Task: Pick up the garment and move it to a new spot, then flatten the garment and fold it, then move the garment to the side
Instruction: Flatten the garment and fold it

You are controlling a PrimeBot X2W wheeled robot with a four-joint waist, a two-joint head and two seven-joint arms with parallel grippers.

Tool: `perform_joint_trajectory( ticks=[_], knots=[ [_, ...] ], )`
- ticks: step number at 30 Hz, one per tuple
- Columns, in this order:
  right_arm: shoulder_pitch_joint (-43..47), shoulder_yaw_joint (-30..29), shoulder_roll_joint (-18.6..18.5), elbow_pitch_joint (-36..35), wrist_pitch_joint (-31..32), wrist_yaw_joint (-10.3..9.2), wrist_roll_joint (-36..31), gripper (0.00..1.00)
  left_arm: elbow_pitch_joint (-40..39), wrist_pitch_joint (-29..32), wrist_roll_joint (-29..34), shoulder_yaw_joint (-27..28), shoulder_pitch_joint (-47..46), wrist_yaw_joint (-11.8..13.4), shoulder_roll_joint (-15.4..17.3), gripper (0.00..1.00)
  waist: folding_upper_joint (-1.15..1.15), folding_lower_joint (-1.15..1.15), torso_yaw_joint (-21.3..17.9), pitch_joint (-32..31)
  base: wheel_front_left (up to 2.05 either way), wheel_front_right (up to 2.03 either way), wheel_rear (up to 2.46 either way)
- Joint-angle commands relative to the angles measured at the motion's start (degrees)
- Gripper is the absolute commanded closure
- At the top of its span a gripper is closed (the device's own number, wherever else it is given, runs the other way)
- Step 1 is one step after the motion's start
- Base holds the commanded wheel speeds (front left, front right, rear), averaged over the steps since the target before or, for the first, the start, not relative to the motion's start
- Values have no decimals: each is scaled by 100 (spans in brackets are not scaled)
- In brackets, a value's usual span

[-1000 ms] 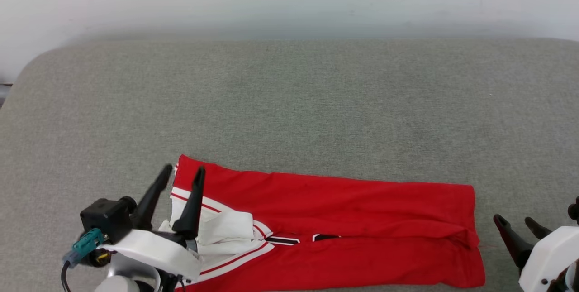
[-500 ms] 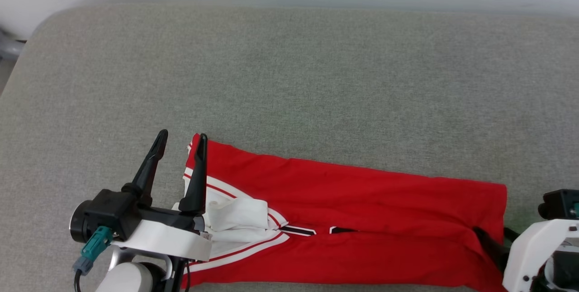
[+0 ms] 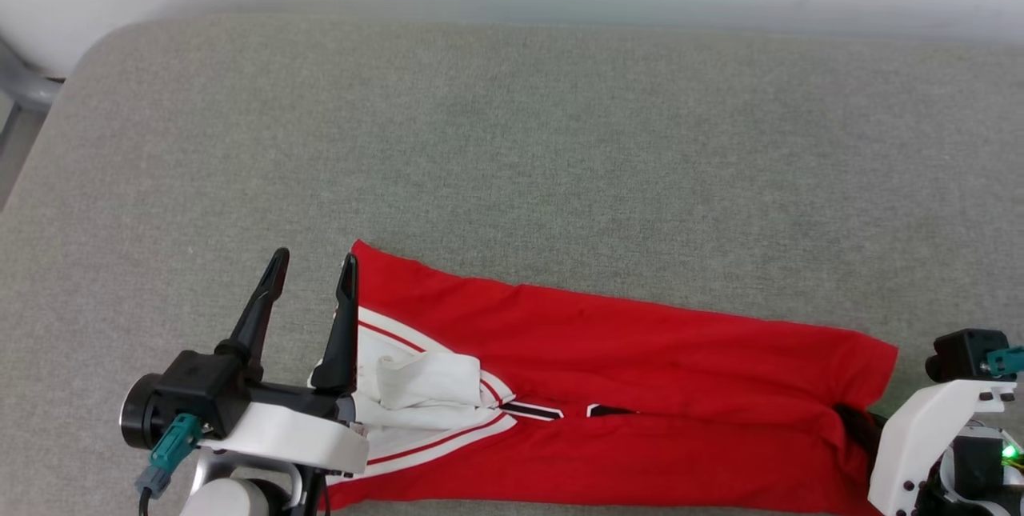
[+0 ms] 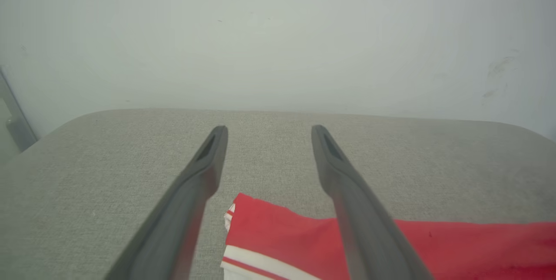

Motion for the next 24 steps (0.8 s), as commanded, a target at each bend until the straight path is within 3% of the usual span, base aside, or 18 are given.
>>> perform_joint_trajectory(
  ticks=[1,9,20,24],
  knots=[
    [33,40,14,-8,-7,13,-32,100,21,-24,30,13,68,-7,-13,0,0,0,-51,-127,0,0,0],
    [181,-188,-148,-381,-29,5,-107,100,119,-25,89,37,314,30,52,0,0,0,-247,-512,0,0,0],
    [440,-1621,-308,-405,223,5,-206,100,67,30,70,-7,524,109,110,0,0,0,-425,-712,0,0,0],
    [315,-1918,-54,-344,550,5,70,100,90,66,32,-29,543,115,106,0,0,0,-450,-736,0,0,0]
  ],
)
